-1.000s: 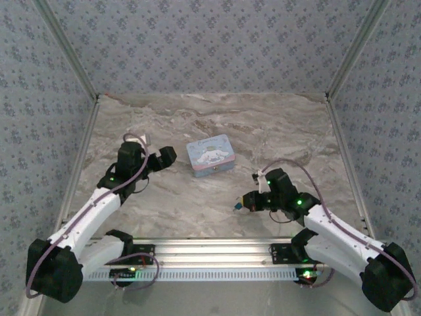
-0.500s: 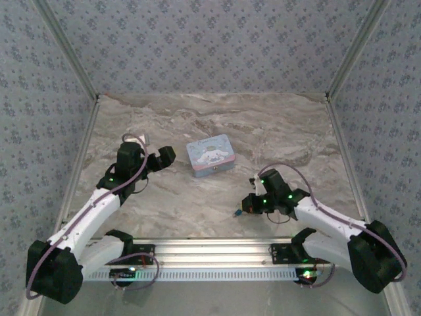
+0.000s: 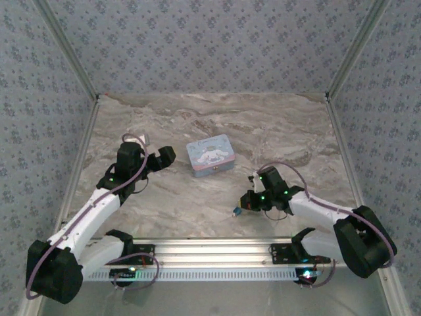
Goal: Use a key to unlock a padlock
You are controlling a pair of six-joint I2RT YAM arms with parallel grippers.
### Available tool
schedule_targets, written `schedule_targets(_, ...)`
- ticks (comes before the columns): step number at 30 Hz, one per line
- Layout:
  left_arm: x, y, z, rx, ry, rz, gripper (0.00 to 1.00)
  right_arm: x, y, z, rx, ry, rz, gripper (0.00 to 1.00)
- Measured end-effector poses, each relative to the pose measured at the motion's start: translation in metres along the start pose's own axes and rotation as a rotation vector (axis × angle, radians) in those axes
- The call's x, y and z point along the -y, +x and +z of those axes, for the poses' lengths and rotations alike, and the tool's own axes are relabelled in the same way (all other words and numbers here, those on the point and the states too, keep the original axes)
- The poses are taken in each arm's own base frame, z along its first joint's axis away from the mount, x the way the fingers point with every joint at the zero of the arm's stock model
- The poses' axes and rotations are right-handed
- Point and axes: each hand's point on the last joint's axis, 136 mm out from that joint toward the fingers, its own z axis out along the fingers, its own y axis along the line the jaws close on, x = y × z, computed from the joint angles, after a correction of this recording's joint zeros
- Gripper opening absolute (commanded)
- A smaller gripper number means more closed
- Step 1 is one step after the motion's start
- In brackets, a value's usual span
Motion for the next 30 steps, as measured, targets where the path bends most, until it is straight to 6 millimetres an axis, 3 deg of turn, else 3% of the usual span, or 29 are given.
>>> schedule_targets(9,0.0,0.0,0.0,0.0,0.0,0.0,0.97,0.002,-0.006,-0.003,0.024,0.003,0.024,0.27)
schedule_targets(15,-0.001,-0.001,-0.002,0.004,-0.005,0.006,0.97,-0.002,-0.03,-0.022,0.104,0.016,0.009,0.29)
schedule_targets(20,-0.005,-0.018,-0.013,0.063,-0.038,0.025,0.97,-0.011,-0.068,-0.056,0.246,0.051,-0.058,0.35)
schedule_targets(23,-0.007,-0.037,-0.028,0.146,-0.071,0.064,0.98,-0.012,-0.093,-0.083,0.365,0.086,-0.1,0.43)
schedule_targets(27,-0.011,-0.061,-0.053,0.278,-0.129,0.142,0.98,0.001,-0.118,-0.118,0.525,0.171,-0.131,0.55)
schedule_targets(30,-0.017,-0.077,-0.072,0.393,-0.181,0.208,0.98,0.019,-0.136,-0.143,0.635,0.26,-0.121,0.74)
